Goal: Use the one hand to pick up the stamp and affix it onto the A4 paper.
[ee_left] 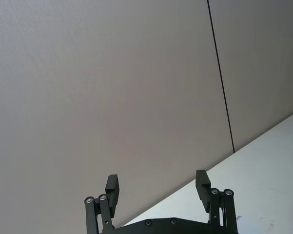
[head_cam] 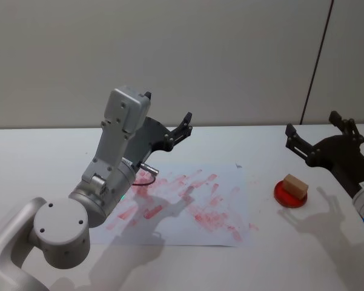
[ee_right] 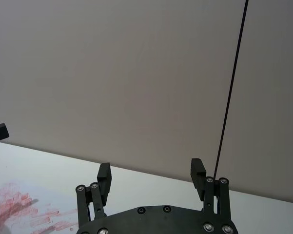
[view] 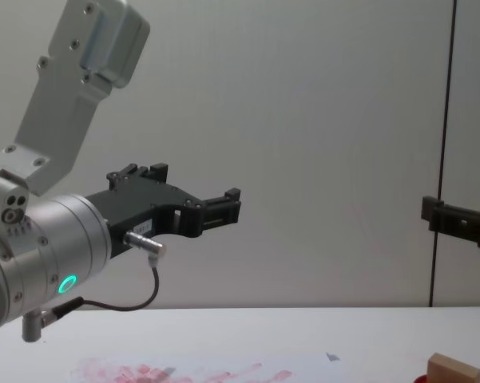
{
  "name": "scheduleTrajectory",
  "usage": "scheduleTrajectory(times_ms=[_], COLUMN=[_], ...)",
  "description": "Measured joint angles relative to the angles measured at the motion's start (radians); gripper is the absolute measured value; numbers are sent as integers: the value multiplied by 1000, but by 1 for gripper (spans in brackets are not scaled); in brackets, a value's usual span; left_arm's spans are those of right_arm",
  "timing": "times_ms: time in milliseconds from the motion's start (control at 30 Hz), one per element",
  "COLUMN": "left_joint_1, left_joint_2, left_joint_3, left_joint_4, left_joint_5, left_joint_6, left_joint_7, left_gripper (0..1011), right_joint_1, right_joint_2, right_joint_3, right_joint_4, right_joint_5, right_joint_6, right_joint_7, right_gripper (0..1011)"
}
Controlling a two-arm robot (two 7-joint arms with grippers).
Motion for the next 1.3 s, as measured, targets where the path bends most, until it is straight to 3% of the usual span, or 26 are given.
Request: scheduleTrajectory(times_ms=[1300], left_joint_1=[0], left_joint_2=[0], left_joint_3=[0], left_joint_4=[0], left_joint_5=[0], left_joint_6=[0], left_joint_7=[0], left_gripper=[1002], right_joint_1=[0], right_joint_2=[0], right_joint_3=[0], right_joint_4=[0], right_joint_5=[-1], right_joint_6=[0], right_joint_7=[1], right_gripper=[1001])
